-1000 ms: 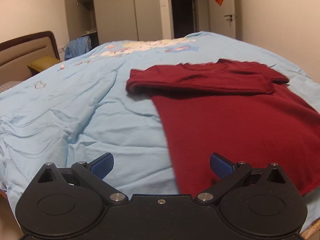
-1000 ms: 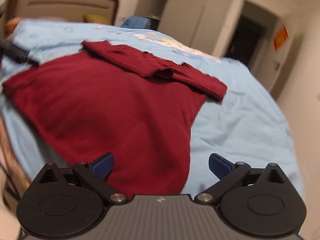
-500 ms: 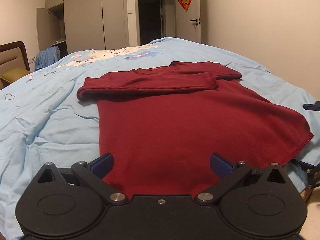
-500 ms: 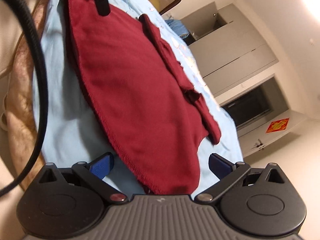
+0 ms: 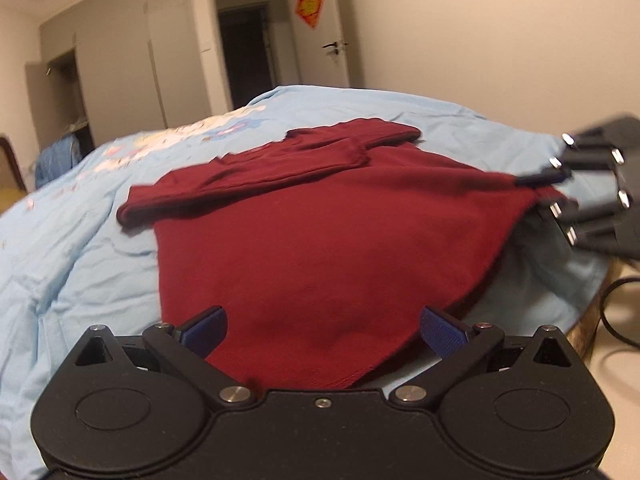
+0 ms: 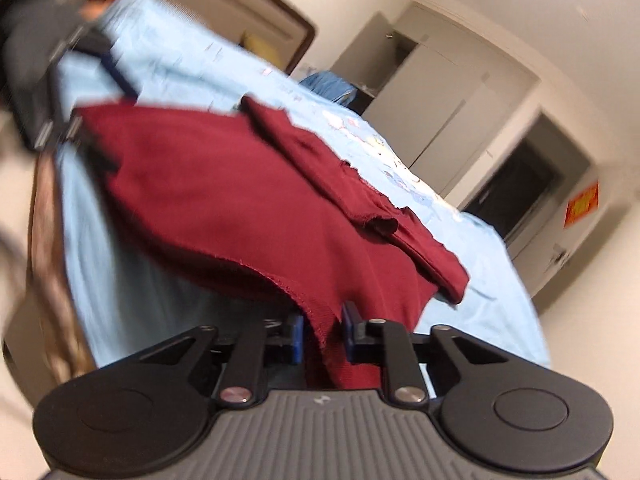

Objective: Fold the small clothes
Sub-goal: 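Grasp the sweater hem with the right tool, then grasp the hem with the left tool while the right tool holds its hem corner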

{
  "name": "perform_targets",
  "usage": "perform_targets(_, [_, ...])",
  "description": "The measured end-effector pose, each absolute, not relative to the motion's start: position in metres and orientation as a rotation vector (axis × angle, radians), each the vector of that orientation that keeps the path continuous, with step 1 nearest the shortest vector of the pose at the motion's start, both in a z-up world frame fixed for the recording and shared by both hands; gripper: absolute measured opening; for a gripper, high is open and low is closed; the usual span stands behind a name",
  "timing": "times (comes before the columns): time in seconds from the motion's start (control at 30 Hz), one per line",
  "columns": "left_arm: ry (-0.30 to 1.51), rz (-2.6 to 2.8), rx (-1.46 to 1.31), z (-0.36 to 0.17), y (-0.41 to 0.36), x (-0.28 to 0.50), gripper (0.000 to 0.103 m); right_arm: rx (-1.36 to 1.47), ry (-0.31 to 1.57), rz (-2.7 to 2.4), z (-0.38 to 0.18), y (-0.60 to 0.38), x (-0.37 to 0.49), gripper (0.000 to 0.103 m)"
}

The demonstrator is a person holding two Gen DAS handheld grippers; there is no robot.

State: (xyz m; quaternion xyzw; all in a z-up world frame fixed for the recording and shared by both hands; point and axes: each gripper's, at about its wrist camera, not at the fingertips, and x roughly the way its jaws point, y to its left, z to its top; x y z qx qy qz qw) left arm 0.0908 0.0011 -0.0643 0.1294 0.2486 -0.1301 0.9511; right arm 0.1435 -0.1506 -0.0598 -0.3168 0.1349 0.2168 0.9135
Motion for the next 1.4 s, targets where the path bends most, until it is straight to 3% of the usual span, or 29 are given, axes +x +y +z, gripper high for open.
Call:
perform_targets(0.37, [0.503,-0.225,0.613,-0.088,-0.042,0.099,0.102,-0.250,0.347,0.431,-0.023,-0.173,0.212,0.015])
perform_targets(0.5, [0.467,-0.159,0.670,-0.090,-0.033,0.106,0.094,-0.207,0.384,0.412,-0.026,-0.180,0.228,0.015])
perform_targets(0.7, [0.469,-0.076,0.691,-0.087,-0.005,0.111,0.065,-0.186,0.407,0.412,-0.035,-0.181,0.235,0.015])
perform_targets(0.77, [0.481,-0.059,0.631,-0.082,0.008,0.115,0.048,-0.180,0.413,0.411,-0.038,-0.180,0.238,0.015])
perform_targets(1.0, [0.391,-0.147,0.292,-0.049,0.053,0.124,0.021,-0.146,0.421,0.415,-0.042,-0.182,0.244,0.016])
perform_targets(1.03, [0.394,-0.158,0.258,-0.046,0.057,0.130,0.017,-0.136,0.416,0.421,-0.042,-0.184,0.244,0.019])
perform_targets(1.1, [0.409,-0.168,0.194,-0.042,0.062,0.146,0.013,-0.116,0.410,0.430,-0.041,-0.189,0.242,0.036])
perform_targets(1.17, [0.427,-0.171,0.125,-0.039,0.068,0.163,0.011,-0.092,0.396,0.444,-0.040,-0.196,0.239,0.060])
perform_targets(1.27, [0.476,-0.162,0.020,-0.037,0.077,0.193,0.011,-0.081,0.381,0.470,-0.037,-0.203,0.229,0.074])
perform_targets(1.4, [0.531,-0.151,-0.069,-0.043,0.085,0.226,0.010,-0.161,0.361,0.474,-0.039,-0.205,0.210,0.086])
